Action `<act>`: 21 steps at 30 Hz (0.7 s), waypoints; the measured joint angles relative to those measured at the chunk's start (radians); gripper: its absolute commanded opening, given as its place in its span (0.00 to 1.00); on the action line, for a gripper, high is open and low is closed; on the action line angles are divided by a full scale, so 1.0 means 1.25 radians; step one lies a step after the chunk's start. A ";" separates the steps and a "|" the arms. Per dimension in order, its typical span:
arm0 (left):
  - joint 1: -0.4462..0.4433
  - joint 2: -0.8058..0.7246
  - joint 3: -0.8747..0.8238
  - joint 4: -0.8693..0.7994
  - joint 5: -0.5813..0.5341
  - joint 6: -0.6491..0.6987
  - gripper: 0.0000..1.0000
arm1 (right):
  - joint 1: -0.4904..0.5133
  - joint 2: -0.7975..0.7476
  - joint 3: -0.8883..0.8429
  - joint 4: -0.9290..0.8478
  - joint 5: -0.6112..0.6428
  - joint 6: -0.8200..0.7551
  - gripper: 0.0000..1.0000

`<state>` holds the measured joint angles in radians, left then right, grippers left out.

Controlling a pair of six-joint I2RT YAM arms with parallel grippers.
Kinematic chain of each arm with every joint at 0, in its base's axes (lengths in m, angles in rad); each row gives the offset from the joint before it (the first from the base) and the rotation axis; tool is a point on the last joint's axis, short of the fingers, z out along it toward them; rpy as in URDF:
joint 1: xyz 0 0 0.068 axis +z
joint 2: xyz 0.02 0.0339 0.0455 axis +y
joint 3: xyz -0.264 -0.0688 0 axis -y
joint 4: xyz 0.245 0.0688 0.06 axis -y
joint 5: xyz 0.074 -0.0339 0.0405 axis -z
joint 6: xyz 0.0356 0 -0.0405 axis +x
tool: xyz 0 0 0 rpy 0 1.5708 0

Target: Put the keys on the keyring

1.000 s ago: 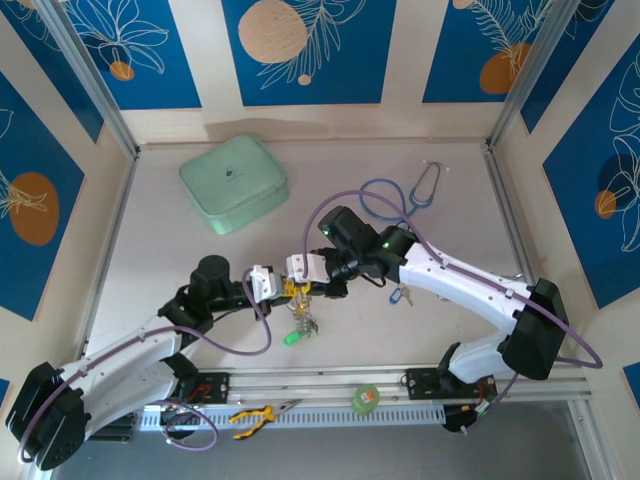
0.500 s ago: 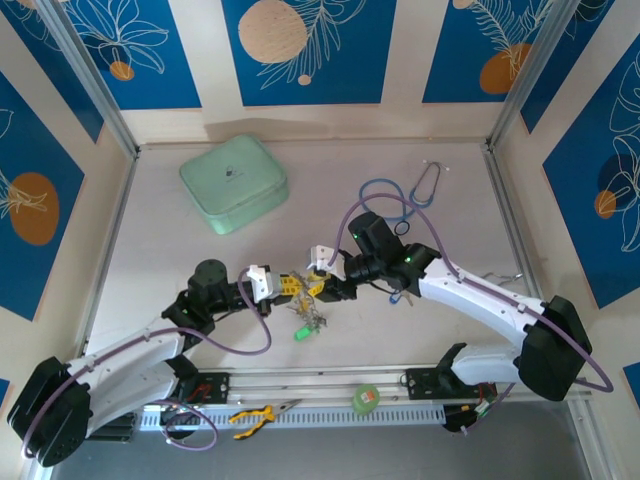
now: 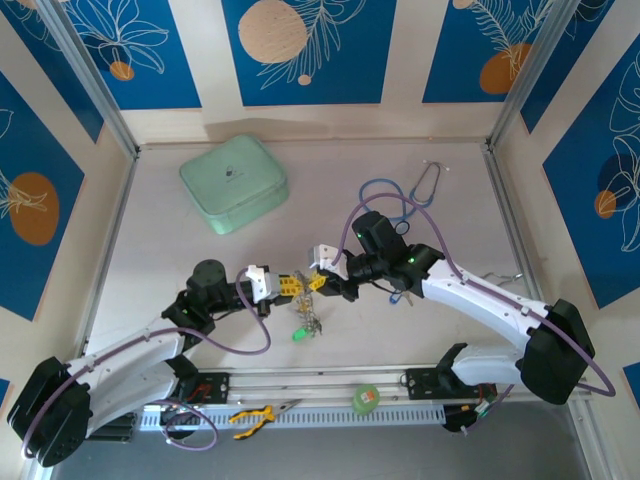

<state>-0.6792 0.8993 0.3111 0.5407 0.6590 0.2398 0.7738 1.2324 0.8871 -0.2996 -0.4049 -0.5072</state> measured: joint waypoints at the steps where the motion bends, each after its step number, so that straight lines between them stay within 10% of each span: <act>1: 0.000 0.002 0.000 0.005 0.003 -0.004 0.00 | 0.000 0.000 0.000 0.000 -0.002 0.000 0.08; 21: 0.000 0.023 -0.001 0.066 0.030 -0.044 0.00 | -0.016 -0.012 -0.013 0.016 -0.017 0.015 0.24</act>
<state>-0.6792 0.9287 0.3099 0.6228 0.6960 0.1844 0.7540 1.2179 0.8703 -0.2790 -0.4263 -0.4889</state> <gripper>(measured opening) 0.040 0.247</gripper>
